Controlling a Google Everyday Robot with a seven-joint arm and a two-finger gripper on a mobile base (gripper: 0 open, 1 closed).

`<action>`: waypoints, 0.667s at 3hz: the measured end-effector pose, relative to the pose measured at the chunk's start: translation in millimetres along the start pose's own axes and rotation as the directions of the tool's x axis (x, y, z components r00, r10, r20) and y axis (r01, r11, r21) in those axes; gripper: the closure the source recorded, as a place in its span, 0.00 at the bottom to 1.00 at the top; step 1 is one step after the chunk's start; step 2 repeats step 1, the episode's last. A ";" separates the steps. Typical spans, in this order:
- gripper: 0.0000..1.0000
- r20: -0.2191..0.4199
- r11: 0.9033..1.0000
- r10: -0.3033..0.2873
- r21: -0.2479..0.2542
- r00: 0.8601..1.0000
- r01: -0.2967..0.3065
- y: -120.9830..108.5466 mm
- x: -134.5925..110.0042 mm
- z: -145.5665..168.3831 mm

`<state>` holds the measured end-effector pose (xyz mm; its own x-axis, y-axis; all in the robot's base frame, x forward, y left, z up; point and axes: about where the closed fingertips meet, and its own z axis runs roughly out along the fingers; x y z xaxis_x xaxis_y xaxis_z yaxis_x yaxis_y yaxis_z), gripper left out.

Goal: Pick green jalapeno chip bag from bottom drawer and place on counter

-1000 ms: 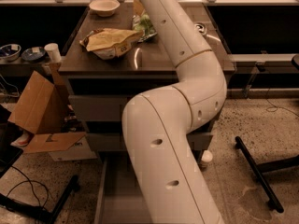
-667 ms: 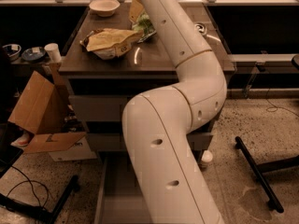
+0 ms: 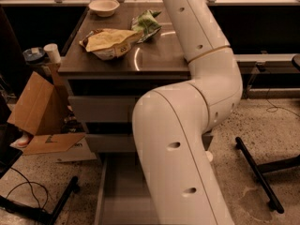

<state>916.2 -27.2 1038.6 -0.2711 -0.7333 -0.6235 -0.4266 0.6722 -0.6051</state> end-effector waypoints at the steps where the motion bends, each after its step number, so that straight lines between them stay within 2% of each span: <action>1: 0.00 0.141 0.995 -0.001 0.103 0.990 -0.013 -44.1 -48.8 -50.9; 2: 0.00 0.141 0.995 -0.001 0.103 0.990 -0.013 -44.1 -48.8 -50.9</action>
Offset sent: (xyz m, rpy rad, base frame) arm 0.0000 0.0000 0.0000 0.0000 0.0000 0.0000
